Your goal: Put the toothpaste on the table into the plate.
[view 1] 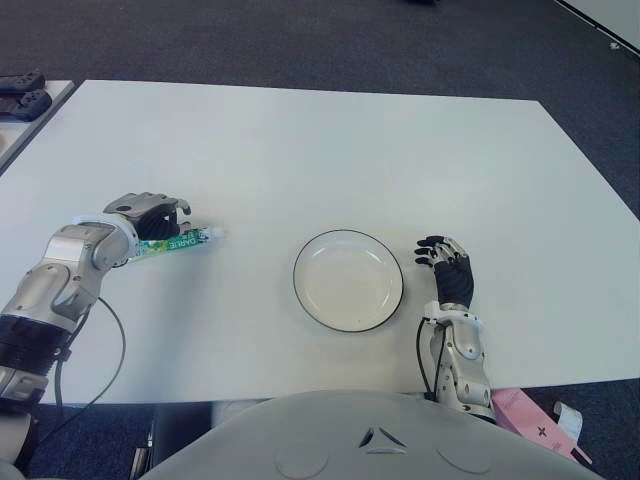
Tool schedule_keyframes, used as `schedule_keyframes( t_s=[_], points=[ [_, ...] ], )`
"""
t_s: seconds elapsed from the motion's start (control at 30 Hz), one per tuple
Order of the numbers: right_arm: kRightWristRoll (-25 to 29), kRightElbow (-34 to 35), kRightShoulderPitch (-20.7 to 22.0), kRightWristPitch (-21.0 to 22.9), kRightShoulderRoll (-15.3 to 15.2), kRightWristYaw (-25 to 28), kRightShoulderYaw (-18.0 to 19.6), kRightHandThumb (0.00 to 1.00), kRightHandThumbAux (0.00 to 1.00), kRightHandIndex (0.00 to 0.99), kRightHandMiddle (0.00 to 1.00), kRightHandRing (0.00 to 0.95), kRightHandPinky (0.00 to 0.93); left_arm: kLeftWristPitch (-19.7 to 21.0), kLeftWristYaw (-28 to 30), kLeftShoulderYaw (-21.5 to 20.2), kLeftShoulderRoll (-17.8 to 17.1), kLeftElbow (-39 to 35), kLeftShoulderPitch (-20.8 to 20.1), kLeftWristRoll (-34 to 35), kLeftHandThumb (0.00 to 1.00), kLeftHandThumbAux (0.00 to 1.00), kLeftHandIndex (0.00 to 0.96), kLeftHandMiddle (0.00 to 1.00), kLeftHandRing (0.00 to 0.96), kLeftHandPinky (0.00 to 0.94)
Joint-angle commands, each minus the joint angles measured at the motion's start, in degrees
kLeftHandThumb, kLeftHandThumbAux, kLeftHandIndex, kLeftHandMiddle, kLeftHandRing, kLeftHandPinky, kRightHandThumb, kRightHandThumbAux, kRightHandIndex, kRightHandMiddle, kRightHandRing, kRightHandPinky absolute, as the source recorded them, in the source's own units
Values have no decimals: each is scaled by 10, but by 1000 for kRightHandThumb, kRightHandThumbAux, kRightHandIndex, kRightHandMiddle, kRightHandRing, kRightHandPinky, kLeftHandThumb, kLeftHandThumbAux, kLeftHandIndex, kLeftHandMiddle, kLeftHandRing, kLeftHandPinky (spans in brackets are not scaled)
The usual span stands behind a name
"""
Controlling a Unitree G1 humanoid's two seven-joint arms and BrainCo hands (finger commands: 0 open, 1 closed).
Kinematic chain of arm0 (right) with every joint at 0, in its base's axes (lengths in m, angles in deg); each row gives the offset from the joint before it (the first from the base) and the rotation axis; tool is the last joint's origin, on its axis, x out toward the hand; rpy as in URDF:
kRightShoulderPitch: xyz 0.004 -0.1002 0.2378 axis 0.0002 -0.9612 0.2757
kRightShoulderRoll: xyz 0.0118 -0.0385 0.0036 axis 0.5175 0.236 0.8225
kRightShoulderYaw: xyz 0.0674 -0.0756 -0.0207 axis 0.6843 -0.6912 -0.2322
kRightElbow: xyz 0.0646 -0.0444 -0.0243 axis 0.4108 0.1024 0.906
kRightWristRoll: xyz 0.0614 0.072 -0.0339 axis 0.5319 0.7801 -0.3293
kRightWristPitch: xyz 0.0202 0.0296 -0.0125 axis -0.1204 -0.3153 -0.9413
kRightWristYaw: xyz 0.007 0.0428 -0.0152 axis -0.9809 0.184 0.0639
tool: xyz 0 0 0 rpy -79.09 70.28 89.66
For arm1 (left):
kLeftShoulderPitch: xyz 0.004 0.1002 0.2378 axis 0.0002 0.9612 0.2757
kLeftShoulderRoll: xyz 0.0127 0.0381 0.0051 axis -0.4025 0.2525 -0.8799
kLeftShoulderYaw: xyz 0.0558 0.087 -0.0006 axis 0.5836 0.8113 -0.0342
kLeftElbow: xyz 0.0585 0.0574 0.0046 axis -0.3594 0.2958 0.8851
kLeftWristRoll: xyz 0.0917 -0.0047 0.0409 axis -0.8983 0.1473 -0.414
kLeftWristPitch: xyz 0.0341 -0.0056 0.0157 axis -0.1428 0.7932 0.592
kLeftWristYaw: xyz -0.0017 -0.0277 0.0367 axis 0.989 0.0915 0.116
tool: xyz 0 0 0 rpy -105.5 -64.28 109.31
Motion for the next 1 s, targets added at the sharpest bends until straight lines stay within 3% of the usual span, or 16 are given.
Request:
schedule_keyframes(
  t_s=[0.03, 0.53, 1.0],
  points=[
    [3, -21, -17, 20, 14, 1, 0, 708, 722, 429, 496, 496, 504, 5, 25, 19, -5, 32, -12, -7, 557, 217, 15, 201, 221, 269],
    [-7, -17, -19, 20, 12, -3, 0, 707, 721, 429, 498, 493, 504, 36, 90, 66, -4, 65, -37, -31, 514, 93, 0, 132, 128, 128],
    [-9, -5, -25, 33, 15, -12, -2, 707, 721, 429, 503, 499, 507, 14, 146, 92, -10, 92, -44, -7, 476, 139, 0, 9, 3, 19]
  ],
)
